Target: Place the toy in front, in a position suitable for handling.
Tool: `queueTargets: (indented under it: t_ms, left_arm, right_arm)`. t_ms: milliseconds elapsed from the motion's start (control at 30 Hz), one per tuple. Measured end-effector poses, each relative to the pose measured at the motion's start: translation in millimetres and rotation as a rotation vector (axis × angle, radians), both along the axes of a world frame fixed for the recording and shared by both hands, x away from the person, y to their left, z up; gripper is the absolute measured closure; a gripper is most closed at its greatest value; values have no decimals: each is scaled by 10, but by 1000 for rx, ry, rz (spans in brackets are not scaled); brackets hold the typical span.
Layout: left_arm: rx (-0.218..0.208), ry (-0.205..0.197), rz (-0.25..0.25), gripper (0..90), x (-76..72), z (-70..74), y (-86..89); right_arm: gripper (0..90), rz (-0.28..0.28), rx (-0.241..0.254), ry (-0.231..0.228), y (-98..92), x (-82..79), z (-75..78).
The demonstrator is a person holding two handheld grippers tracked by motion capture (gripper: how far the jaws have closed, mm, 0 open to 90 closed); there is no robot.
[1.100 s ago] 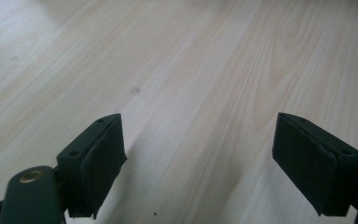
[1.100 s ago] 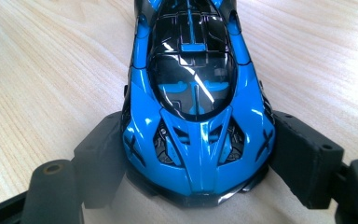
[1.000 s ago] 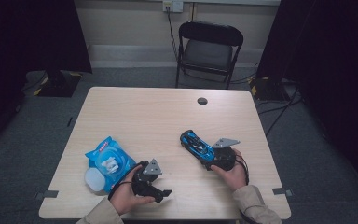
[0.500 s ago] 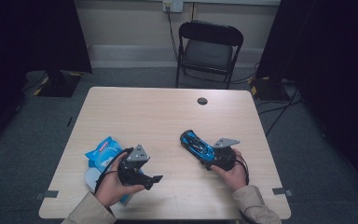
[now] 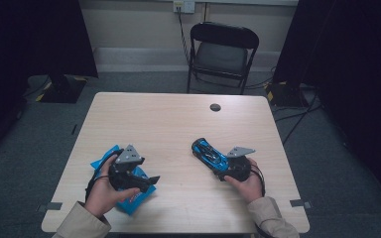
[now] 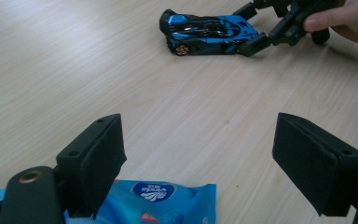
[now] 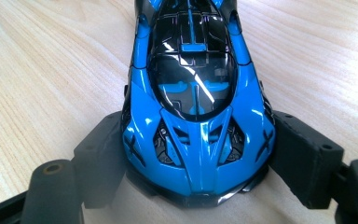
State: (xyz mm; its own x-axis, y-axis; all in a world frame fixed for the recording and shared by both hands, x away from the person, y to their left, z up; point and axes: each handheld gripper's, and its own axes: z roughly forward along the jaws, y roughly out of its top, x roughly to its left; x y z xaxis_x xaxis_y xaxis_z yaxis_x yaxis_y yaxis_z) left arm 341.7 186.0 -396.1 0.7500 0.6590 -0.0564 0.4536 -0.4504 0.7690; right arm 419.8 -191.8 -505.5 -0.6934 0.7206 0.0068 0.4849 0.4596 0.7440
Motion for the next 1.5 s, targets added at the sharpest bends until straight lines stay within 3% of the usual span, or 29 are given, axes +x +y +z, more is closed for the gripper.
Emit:
queueTargets:
  t_ms: [300, 433, 833, 1100, 1233, 1500]
  left_arm:
    - [-33, -1, 62, 164, 12, 67, 254]
    - [-9, -4, 77, 165, 6, 75, 352]
    - [-6, -9, 127, 170, -7, 138, 597]
    - [0, -12, 142, 187, -23, 120, 734]
    - [-5, -3, 173, 200, -27, 92, 811]
    - [6, -25, 194, 240, -36, 67, 959]
  right_arm:
    - [240, 1, 0, 0, 0, 0, 0]
    - [240, 0, 0, 0, 0, 0, 0]
    - [240, 0, 0, 0, 0, 0, 0]
    - [241, 1, -1, 0, 0, 0, 0]
    - [241, 0, 0, 0, 0, 0, 0]
    - [241, 0, -1, 0, 0, 0, 0]
